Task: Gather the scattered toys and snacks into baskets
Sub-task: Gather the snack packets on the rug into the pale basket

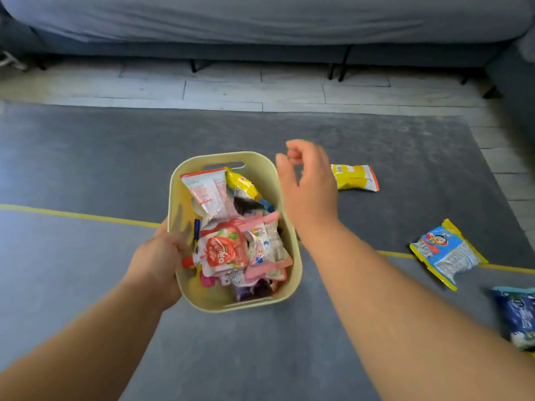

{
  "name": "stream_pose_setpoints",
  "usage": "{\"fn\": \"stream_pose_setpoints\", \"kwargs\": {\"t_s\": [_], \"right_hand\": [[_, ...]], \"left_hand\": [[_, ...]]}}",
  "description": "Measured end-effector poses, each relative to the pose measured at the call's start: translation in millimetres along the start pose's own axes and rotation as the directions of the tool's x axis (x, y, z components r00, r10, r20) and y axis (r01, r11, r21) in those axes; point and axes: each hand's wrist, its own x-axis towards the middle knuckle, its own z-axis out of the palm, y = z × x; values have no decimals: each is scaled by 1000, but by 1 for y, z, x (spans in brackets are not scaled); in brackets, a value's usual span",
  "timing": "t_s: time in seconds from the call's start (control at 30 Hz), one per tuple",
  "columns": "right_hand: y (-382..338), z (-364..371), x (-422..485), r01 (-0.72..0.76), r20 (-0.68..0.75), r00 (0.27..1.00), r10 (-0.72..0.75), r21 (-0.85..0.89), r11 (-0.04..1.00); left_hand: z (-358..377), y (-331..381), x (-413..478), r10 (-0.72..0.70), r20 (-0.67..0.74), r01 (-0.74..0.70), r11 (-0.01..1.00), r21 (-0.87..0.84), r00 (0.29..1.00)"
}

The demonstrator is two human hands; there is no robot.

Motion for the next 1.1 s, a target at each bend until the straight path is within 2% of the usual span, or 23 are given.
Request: {"fn": "stream_pose_setpoints", "kwargs": {"t_s": [0.07, 0.13, 0.23, 0.33, 0.4, 0.53, 0.67, 0.73, 0.83, 0.9, 0.93, 1.0, 1.03, 1.1], "right_hand": [[20, 10, 22, -148, -21, 989, 147, -22, 989], [44, 23, 32, -180, 82, 977, 199, -198, 964], [73, 50, 30, -144, 346, 886, 310, -431, 891], [91, 74, 31, -84, 500, 769, 398, -539, 838], [98, 88, 34, -15, 561, 723, 404, -572, 820], [111, 100, 33, 97, 602, 680, 418, -639, 763], [111, 97, 29, 170, 581, 743, 332, -643, 747], [109, 92, 31, 99, 546, 771, 327, -611, 785], [87, 76, 46, -126, 277, 924, 265, -433, 893], [59, 59, 54, -142, 109, 980, 167, -209, 968], [44, 49, 56, -95, 75, 992, 104, -118, 989], [16, 30, 51, 89, 146, 986, -81, -48, 995], [7, 22, 43, 202, 236, 954, -183, -57, 978], [3, 10, 27, 410, 425, 841, -336, -94, 907]], "left_hand": [[-7, 7, 5, 21, -10, -21, 1000, -2, 1000], [-12, 13, 9, 19, -3, -19, 1000, -12, 1000], [-18, 22, 17, 12, -12, -13, 999, -37, 1000], [-24, 26, 27, 5, 8, -5, 999, -53, 1000], [-27, 29, 32, 2, 22, -1, 999, -36, 1000], [-27, 30, 37, -14, 65, 15, 1000, -14, 998], [-27, 27, 40, -47, 72, 46, 999, 18, 996], [-24, 27, 39, -58, 54, 58, 998, 13, 997], [-16, 25, 37, -73, 56, 73, 997, 3, 996], [-6, 24, 34, -66, 63, 66, 998, 0, 996], [0, 23, 32, -69, 70, 69, 998, 5, 995], [14, 22, 28, -78, 77, 77, 997, 11, 994], [20, 22, 25, -79, 82, 79, 997, 9, 993], [35, 21, 19, -77, 108, 78, 997, -2, 991]]}}
